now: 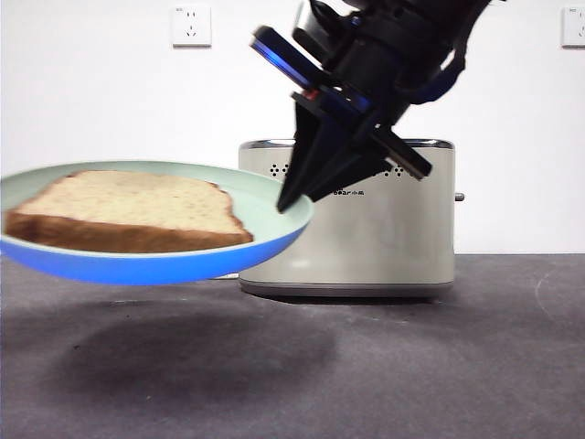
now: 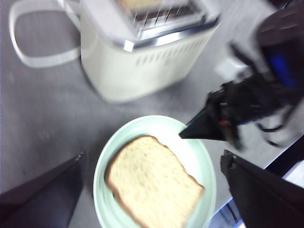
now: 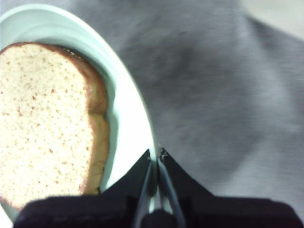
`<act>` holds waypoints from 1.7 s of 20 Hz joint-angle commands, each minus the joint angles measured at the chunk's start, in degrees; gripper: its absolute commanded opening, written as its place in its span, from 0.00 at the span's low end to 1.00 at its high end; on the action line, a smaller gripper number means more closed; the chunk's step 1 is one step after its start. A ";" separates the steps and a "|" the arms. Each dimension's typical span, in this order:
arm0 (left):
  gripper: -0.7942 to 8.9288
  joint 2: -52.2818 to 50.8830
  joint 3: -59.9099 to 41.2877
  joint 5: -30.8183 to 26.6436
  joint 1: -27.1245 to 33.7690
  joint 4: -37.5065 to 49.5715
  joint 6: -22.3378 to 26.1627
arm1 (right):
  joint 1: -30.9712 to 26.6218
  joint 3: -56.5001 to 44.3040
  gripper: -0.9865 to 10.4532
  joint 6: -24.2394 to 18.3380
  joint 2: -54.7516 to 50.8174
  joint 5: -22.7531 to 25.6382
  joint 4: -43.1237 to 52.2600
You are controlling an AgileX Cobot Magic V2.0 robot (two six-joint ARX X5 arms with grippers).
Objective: Take the bread from the toaster,put the bread on the plate,put the plate on the table
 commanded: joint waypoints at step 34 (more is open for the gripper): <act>0.07 -18.27 0.07 -14.95 0.07 -8.41 0.59 | -11.65 0.50 0.53 -3.30 11.04 1.05 -4.83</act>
